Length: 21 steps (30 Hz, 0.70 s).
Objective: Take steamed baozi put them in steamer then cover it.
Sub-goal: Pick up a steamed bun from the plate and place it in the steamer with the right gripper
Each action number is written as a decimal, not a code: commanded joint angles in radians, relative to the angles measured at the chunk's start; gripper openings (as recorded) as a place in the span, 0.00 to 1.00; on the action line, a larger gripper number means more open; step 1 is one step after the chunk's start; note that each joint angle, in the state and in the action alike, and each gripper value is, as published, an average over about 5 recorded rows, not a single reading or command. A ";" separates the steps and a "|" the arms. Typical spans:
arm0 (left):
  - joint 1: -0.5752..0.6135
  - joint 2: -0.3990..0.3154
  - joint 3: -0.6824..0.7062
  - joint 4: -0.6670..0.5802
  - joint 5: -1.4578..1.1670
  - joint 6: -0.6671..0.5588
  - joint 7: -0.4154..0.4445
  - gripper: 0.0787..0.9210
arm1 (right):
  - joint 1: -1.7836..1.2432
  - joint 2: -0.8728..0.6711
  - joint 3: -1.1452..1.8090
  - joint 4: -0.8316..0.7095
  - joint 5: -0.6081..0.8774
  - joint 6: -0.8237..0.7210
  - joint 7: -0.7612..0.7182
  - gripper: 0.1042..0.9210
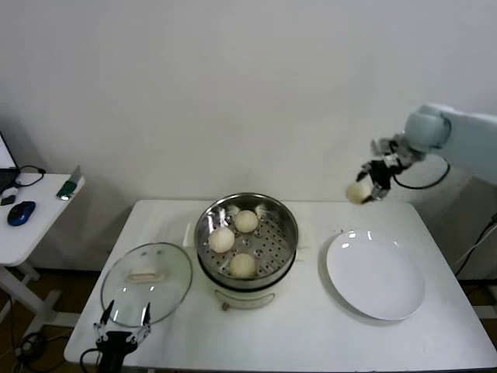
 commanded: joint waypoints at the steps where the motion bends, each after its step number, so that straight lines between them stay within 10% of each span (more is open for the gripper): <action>1: 0.000 0.001 0.001 -0.005 -0.001 0.002 0.000 0.88 | 0.236 0.178 -0.057 0.327 0.346 -0.165 0.112 0.69; 21: 0.015 0.006 -0.023 -0.043 -0.029 0.011 0.000 0.88 | -0.109 0.353 -0.041 0.253 0.294 -0.284 0.289 0.70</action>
